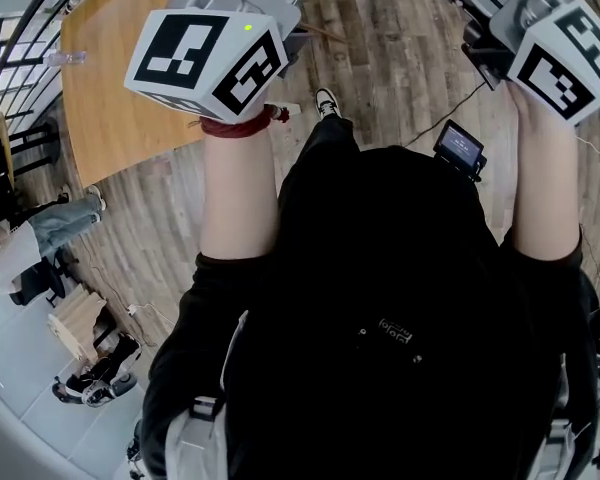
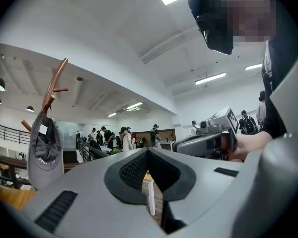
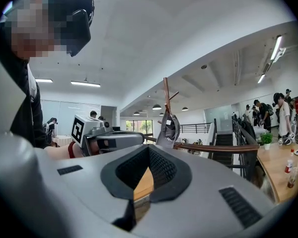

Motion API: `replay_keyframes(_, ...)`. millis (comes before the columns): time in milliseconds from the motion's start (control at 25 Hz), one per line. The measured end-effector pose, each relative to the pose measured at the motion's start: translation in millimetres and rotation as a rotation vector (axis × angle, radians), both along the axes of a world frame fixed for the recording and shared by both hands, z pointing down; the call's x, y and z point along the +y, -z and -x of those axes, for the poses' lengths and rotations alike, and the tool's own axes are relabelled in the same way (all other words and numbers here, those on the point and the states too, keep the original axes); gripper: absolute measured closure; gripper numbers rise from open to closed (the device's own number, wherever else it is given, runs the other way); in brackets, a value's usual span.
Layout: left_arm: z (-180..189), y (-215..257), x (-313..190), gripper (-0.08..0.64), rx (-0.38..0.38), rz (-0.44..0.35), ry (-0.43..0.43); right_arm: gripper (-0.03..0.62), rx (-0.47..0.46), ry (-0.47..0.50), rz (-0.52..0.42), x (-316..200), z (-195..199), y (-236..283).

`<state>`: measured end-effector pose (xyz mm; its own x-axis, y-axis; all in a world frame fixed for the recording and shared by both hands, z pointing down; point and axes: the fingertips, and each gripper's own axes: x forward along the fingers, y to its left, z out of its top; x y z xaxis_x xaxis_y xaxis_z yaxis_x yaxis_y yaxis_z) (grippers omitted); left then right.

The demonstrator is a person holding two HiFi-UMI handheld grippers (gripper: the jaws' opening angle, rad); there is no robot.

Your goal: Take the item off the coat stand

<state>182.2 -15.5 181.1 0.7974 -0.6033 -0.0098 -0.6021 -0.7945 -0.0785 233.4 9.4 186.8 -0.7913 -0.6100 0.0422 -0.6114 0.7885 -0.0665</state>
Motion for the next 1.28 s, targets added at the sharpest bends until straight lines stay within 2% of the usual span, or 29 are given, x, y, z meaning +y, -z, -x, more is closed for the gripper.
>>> replay_keyframes(240, 68, -13, -86, 0.555, 0.026, 0.026, 0.066, 0.577, 0.022, 0.052, 0.035, -86, 59, -17)
replay_keyframes(440, 96, -18, -128, 0.555, 0.033, 0.045, 0.1, 0.577, 0.028, 0.077, 0.046, -125, 83, -17)
replay_keyframes(800, 140, -1, -188, 0.555, 0.024, 0.023, 0.085, 0.577, 0.057, 0.088, 0.047, -185, 129, -3)
replay_keyframes(1080, 162, -4, -224, 0.555, 0.054, 0.031, 0.063, 0.577, 0.078, 0.07, 0.05, -217, 154, 0)
replay_keyframes(1280, 175, -14, -249, 0.555, 0.046, 0.055, 0.007, 0.577, 0.103, 0.068, 0.066, -246, 181, -6)
